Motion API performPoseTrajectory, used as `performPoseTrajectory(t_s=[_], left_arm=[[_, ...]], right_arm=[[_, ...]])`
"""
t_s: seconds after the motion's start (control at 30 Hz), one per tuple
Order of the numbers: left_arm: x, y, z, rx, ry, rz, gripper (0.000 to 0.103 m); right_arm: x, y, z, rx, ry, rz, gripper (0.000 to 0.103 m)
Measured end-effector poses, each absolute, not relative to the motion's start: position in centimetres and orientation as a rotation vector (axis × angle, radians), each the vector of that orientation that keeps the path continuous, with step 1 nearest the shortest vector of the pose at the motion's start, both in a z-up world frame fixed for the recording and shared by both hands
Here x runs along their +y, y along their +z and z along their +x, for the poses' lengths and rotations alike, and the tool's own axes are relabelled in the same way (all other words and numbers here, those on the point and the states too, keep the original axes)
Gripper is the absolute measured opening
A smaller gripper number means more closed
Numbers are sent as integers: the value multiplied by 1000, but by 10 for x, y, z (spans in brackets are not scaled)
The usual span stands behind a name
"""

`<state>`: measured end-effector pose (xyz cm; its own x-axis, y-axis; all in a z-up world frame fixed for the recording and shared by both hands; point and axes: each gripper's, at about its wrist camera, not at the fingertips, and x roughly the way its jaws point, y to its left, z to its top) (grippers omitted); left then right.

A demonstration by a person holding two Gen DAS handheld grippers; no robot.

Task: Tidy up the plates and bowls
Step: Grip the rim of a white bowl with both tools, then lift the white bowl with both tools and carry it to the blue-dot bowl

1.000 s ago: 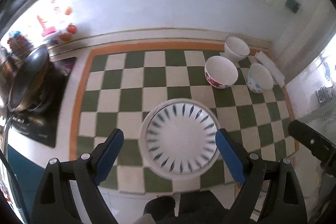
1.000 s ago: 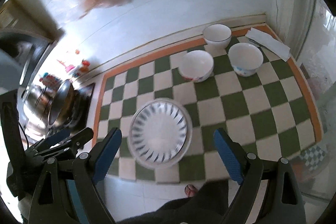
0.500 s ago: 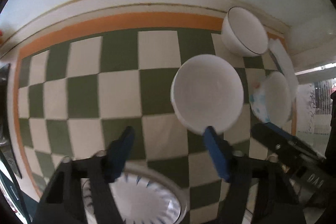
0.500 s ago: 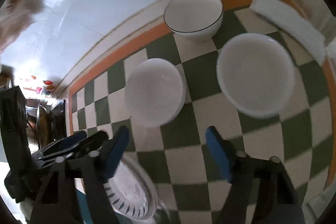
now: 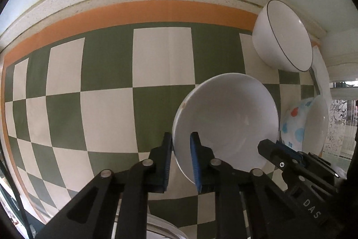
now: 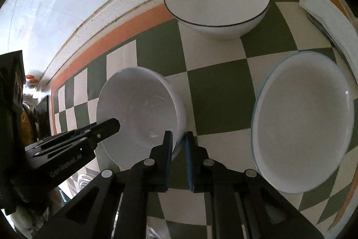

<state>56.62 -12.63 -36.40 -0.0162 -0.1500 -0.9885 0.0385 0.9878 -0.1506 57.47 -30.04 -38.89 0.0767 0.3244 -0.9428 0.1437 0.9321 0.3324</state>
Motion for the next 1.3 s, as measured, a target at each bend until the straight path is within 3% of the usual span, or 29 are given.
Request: performPoseTrajectory(t_s=[0.5, 0.8, 1.3], left_arm=[[-164, -312, 462, 1545, -272, -7, 14], [-190, -336, 418, 1620, -317, 79, 14], [-209, -357, 401, 1682, -318, 136, 14]], right_arm=[[-323, -341, 479, 1469, 139, 400, 13], [-350, -351, 411, 1504, 104, 423, 13], [-370, -377, 384, 1549, 93, 448, 12]])
